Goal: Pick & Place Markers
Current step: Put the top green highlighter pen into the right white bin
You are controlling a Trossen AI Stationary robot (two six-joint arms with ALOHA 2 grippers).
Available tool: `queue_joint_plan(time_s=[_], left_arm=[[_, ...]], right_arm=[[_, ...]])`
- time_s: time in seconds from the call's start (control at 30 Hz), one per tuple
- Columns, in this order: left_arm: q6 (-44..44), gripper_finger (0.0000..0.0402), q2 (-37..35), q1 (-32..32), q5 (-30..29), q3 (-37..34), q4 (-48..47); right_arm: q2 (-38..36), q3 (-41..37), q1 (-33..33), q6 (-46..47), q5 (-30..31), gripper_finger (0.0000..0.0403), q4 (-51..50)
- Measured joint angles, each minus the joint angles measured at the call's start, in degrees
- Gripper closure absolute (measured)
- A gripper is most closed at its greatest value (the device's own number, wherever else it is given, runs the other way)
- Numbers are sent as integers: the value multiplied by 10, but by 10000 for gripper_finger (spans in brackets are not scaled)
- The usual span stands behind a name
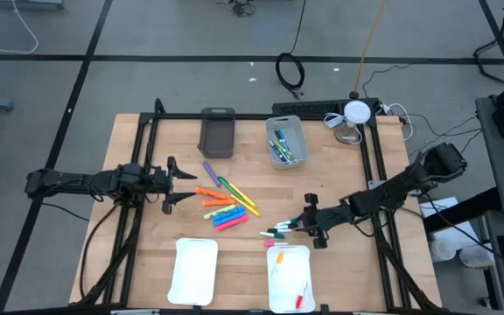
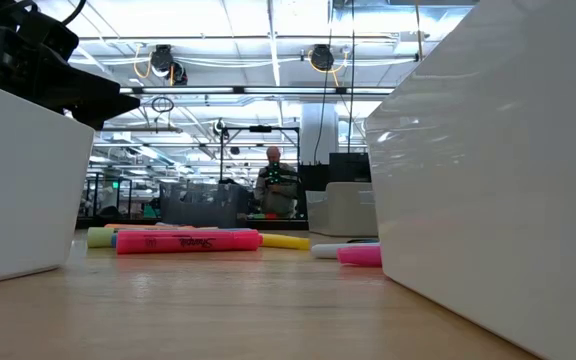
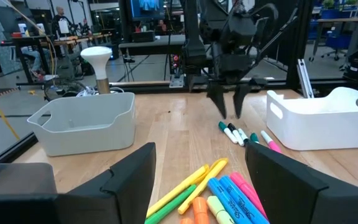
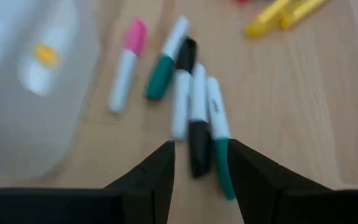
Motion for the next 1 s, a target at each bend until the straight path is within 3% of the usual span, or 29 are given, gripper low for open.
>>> queue_joint_plan(time_s=[0.43, 1.0], left_arm=[[0, 151, 0, 0, 0, 0, 0], [0, 151, 0, 0, 0, 0, 0]], right_arm=[[89, 2, -59, -20, -70, 274, 34], [92, 1, -82, -19, -44, 378, 85]])
